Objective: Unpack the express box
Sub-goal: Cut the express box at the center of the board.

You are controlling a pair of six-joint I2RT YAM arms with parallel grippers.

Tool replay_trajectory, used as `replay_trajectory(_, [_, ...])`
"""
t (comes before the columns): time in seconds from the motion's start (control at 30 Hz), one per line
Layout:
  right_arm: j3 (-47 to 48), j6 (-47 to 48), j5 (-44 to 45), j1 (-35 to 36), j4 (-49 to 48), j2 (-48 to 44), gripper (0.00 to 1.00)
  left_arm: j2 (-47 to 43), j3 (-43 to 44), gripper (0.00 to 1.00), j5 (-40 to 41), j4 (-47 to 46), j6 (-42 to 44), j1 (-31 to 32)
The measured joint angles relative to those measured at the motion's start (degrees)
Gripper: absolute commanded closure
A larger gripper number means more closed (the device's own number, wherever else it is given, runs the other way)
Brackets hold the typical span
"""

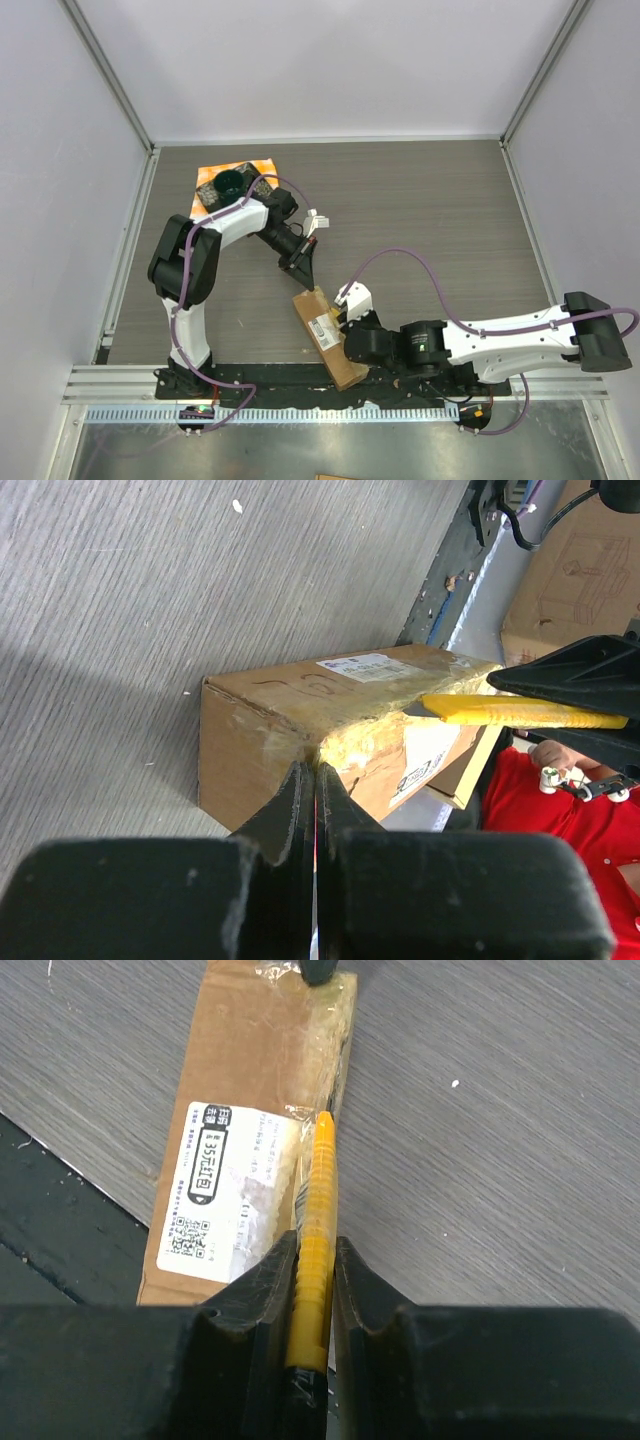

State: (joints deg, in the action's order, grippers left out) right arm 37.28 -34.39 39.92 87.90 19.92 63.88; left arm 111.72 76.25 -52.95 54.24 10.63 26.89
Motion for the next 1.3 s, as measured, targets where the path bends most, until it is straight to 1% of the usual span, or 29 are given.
replay_trajectory(0.43, [2.05, -3.21, -0.57, 0.98, 5.07, -0.44, 0.99, -0.5, -0.07, 1.0, 0.87, -0.09, 0.02, 0.24])
replay_trajectory(0.7, [2.12, -6.38, -3.04, 2.1, 9.35, -4.26, 0.99, -0.68, -0.07, 1.0, 1.18, -0.13, 0.02, 0.37])
replay_trajectory(1.0, [4.11, -7.61, -4.7, 2.71, 13.7, -3.37, 0.99, -0.9, -0.07, 1.0, 1.55, -0.2, 0.02, 0.48])
replay_trajectory(1.3, [6.99, -11.13, -7.3, 3.39, 20.06, -1.07, 0.99, -1.11, -0.07, 1.0, 1.99, -0.24, 0.02, 0.63])
